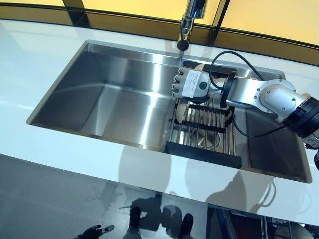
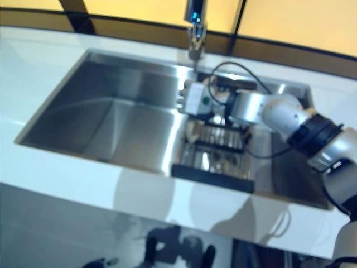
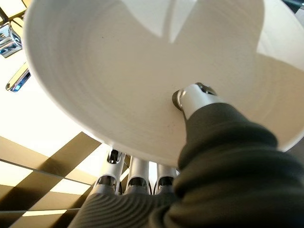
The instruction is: Take plates into dishwasher
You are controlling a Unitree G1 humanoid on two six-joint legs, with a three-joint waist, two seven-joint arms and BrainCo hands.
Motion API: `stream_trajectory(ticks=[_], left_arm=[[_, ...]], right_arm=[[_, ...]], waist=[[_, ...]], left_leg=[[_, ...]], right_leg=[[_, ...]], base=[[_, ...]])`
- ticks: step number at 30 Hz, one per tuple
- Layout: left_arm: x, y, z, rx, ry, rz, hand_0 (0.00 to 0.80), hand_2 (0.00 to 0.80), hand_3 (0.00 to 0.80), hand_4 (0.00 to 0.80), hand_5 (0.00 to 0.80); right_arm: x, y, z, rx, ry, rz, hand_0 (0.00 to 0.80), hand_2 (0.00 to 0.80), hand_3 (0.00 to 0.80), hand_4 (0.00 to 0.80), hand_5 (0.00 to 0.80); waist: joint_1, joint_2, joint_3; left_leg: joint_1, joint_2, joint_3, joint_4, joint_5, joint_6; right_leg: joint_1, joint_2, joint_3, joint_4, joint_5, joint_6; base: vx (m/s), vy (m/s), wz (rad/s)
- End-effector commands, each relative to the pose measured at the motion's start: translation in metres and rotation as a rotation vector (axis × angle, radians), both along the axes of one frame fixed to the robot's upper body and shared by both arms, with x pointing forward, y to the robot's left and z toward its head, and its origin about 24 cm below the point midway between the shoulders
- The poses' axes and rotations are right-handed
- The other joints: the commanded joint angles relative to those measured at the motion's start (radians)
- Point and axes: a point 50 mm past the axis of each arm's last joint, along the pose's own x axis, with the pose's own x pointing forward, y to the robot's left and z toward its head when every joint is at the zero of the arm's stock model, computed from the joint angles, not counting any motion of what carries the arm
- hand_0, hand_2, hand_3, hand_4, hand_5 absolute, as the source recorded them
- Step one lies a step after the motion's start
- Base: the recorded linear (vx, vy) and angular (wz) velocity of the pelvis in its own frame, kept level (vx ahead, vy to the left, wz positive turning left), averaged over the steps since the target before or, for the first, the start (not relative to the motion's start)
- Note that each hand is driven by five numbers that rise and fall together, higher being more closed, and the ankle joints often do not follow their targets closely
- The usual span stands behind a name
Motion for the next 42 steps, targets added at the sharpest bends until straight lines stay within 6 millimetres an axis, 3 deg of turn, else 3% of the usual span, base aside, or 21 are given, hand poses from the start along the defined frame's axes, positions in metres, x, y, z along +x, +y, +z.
stream_trajectory(ticks=[1,17,26,36,42], left_arm=[[-0.001,0.011,0.004,0.031,0.000,-0.010,0.000,0.000,0.000,0.000,0.000],[-0.022,0.014,-0.004,0.050,0.067,-0.031,0.000,0.000,0.000,0.000,0.000],[-0.033,0.013,-0.009,0.058,0.092,-0.050,0.000,0.000,0.000,0.000,0.000],[-0.038,0.011,-0.012,0.069,0.092,-0.058,0.000,0.000,0.000,0.000,0.000],[-0.040,0.013,-0.012,0.081,0.076,-0.052,0.000,0.000,0.000,0.000,0.000]], right_arm=[[0.001,-0.019,0.045,0.059,-0.178,-0.101,0.800,0.800,0.800,0.800,0.800],[-0.008,-0.040,0.054,0.116,-0.166,-0.113,0.800,0.800,0.800,0.800,0.800],[-0.009,-0.056,0.059,0.235,-0.129,-0.164,0.800,0.800,0.800,0.800,0.800],[-0.007,-0.100,0.060,0.412,-0.112,-0.302,0.800,0.800,0.800,0.800,0.800],[-0.010,-0.138,0.056,0.571,-0.069,-0.421,0.800,0.800,0.800,0.800,0.800]], waist=[[0.020,-0.048,-0.033],[-0.024,-0.065,-0.136],[-0.046,-0.072,-0.171],[-0.077,-0.070,-0.192],[-0.097,-0.069,-0.194]], left_leg=[[-0.023,-0.046,-0.001,-0.008,-0.007,0.037],[0.083,-0.054,0.034,-0.008,-0.050,0.049],[0.127,-0.054,0.057,-0.008,-0.074,0.054],[0.164,-0.055,0.081,-0.008,-0.095,0.061],[0.180,-0.053,0.092,-0.008,-0.101,0.066]], right_leg=[[0.035,-0.011,-0.035,-0.002,-0.027,0.063],[0.109,-0.012,0.021,-0.002,-0.037,0.077],[0.132,-0.010,0.049,-0.002,-0.042,0.083],[0.146,-0.009,0.083,-0.002,-0.044,0.089],[0.149,-0.008,0.100,-0.002,-0.041,0.093]], base=[[0.000,0.000,0.00],[0.047,0.023,-0.07],[0.043,0.015,-0.10],[0.017,0.011,-0.10],[0.007,0.003,-0.08]])
